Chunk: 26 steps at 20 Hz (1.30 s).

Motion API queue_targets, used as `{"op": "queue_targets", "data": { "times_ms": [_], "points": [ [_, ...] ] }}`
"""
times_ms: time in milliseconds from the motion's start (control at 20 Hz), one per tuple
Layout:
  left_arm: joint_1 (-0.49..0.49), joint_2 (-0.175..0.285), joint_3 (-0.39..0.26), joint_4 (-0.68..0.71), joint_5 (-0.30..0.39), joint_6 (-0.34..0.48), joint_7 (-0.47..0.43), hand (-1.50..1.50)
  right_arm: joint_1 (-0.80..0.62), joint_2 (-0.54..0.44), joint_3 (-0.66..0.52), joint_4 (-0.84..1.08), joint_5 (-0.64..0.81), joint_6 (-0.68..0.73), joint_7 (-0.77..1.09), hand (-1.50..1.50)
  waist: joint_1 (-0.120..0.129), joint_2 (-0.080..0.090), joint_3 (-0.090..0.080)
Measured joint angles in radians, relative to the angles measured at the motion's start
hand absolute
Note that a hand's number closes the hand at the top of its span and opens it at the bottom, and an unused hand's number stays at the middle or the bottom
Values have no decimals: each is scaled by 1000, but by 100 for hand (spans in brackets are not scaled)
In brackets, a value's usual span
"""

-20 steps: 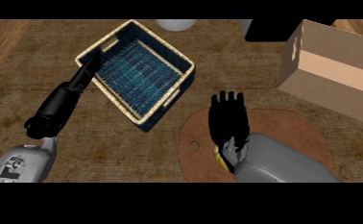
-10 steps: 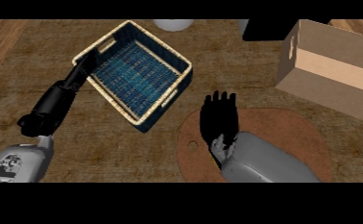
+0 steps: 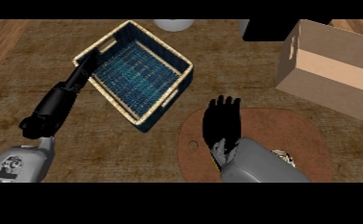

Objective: Pick the squash from the cutting board and place it in the cardboard box

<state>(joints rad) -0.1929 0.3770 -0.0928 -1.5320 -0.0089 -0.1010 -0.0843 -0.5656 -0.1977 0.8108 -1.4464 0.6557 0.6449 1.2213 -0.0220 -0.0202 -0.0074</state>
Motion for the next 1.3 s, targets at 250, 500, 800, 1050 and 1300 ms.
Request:
{"op": "queue_targets", "data": {
  "times_ms": [250,500,800,1050,1300],
  "points": [
    [-6,-12,-1,14,-15,10,-6,0,65,1,-29,-39,59,32,-6,-150,-2,2,0],
    [-17,-15,7,22,-14,-1,-12,0,124,22,-53,-76,111,71,-27,150,6,5,1],
    [-17,-21,9,-3,-17,-14,4,0,160,16,-21,-127,224,128,-90,150,16,9,2],
    [-18,-32,8,-13,-27,-24,18,0,157,26,-1,-119,333,159,-144,150,20,12,3],
    [-11,-37,12,-26,-27,-30,24,0,151,-43,18,-243,324,106,-344,150,23,18,9]
  ]
}}
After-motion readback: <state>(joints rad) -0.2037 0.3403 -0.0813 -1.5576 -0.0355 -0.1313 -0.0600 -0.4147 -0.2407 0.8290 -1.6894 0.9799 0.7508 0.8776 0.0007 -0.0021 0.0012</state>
